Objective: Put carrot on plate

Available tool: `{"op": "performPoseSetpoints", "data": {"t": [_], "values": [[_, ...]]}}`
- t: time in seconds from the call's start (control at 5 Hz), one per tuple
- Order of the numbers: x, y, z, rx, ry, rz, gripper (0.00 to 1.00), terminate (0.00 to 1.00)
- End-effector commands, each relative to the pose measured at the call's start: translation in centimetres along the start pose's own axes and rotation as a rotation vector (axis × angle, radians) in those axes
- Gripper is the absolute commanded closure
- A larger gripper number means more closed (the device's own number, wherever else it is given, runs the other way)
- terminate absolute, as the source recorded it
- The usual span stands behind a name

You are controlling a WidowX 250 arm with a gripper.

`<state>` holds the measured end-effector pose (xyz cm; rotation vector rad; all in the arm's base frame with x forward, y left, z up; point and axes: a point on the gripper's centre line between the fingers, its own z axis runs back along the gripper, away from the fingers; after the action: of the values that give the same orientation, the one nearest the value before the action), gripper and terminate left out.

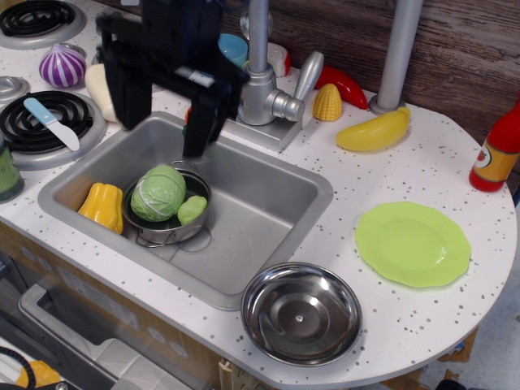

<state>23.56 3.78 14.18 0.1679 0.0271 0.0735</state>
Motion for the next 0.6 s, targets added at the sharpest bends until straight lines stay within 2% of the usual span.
{"op": "performPoseSetpoints", "data": {"t": [0.0, 0.2, 0.4], "values": [[5.9, 2.7, -0.4, 0.060, -0.136, 0.039, 0.00, 0.00], [9.4, 4.0, -2.3, 0.068, -0.228, 0.070, 0.00, 0.00], [11.6, 5.5, -4.1, 0.095, -0.327, 0.097, 0.00, 0.00]]}}
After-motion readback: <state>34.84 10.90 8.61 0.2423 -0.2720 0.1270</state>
